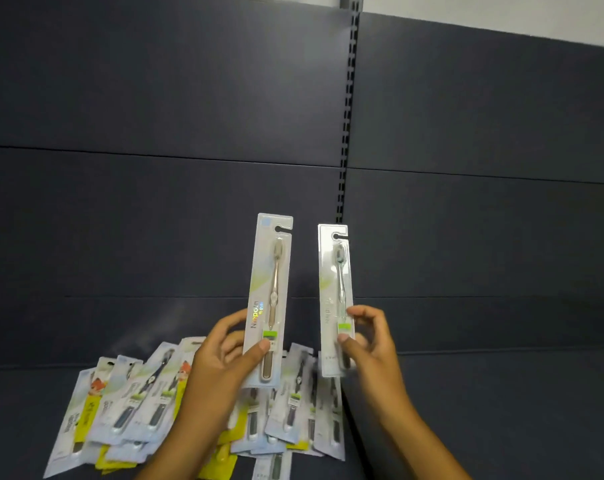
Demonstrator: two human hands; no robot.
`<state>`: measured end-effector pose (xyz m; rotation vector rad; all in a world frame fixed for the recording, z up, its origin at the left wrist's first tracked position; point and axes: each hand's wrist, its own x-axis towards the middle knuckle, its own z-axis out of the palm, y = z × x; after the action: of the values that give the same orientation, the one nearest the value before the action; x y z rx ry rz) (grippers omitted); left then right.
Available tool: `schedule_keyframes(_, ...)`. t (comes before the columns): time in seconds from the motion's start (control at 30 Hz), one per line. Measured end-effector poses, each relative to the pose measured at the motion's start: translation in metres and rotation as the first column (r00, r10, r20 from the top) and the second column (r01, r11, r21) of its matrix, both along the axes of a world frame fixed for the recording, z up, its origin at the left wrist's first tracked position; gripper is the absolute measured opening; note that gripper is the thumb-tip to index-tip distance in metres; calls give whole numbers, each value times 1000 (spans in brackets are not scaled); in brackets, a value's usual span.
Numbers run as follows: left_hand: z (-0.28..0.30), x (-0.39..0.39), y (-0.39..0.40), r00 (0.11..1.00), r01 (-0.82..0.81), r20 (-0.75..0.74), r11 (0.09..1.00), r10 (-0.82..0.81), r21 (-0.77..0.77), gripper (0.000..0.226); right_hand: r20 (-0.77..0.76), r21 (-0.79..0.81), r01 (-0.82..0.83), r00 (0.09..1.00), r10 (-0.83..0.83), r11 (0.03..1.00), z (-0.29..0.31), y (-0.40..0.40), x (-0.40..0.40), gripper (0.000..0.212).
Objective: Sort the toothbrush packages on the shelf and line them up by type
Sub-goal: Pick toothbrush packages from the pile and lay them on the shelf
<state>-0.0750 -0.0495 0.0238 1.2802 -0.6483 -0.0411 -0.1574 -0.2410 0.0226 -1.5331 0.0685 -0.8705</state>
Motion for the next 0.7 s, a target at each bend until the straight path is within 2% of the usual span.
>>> schedule_keyframes(0.17, 4, -41, -61, 1000, -18, 6, 1000, 18, 4, 38, 27, -45, -22, 999, 23, 999, 3, -60, -39, 34)
schedule_keyframes(0.4, 11, -109, -155, 997, -46, -62, 999, 45, -21, 37, -6, -86, -59, 998, 58, 995, 11, -151, -99, 38)
schedule_keyframes(0.7, 7, -157, -224, 996, -19, -86, 999, 23, 40, 37, -45, -79, -70, 997, 66, 994, 5, -218, -160, 43)
